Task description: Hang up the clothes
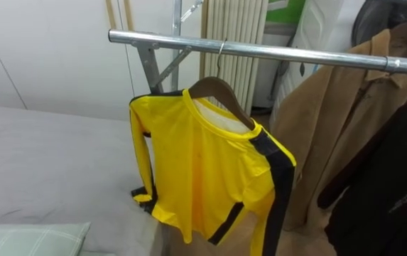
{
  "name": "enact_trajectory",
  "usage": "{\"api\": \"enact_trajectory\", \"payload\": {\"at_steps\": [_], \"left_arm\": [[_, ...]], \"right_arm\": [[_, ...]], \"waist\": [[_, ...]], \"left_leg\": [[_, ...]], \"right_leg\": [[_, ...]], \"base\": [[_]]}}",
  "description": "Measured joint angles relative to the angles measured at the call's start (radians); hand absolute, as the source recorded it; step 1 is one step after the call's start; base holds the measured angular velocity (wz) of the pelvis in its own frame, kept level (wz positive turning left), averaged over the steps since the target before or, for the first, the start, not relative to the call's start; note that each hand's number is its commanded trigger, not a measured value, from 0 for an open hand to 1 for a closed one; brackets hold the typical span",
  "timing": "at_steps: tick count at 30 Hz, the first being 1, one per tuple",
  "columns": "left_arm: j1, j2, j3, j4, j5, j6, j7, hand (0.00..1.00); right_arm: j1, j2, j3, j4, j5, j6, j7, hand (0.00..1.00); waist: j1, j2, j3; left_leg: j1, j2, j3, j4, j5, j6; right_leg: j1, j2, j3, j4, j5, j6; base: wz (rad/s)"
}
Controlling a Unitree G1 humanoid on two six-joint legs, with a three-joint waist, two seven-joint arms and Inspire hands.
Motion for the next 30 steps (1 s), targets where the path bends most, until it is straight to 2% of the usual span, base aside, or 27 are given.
{"api": "enact_trajectory", "payload": {"at_steps": [5,14,30], "left_arm": [[-0.010,-0.016,-0.009,0.016,-0.037,-0.056,0.000,0.00],[-0.016,-0.016,-0.017,0.047,-0.037,-0.104,-0.001,0.00],[-0.016,-0.016,-0.017,0.055,-0.037,-0.120,-0.003,0.00]], "right_arm": [[-0.002,0.000,0.000,0.043,0.034,-0.008,0.002,0.00],[-0.005,0.000,0.000,0.070,0.040,-0.018,0.010,0.00],[-0.006,0.001,0.020,0.072,0.040,-0.018,0.010,0.00]], "waist": [[0.000,0.016,-0.0035],[0.000,0.019,-0.0028],[0.000,0.017,-0.0033]], "left_leg": [[0.000,0.000,-0.011,-0.003,0.000,0.000],[0.001,0.000,-0.011,-0.003,-0.001,0.001],[0.001,0.000,-0.015,-0.003,-0.001,0.001]], "right_leg": [[0.006,-0.002,-0.009,-0.011,0.000,0.000],[0.013,-0.002,-0.010,-0.012,-0.002,0.001],[0.015,-0.004,-0.013,-0.013,-0.002,0.001]], "base": [[0.05],[0.00],[0.00]]}}
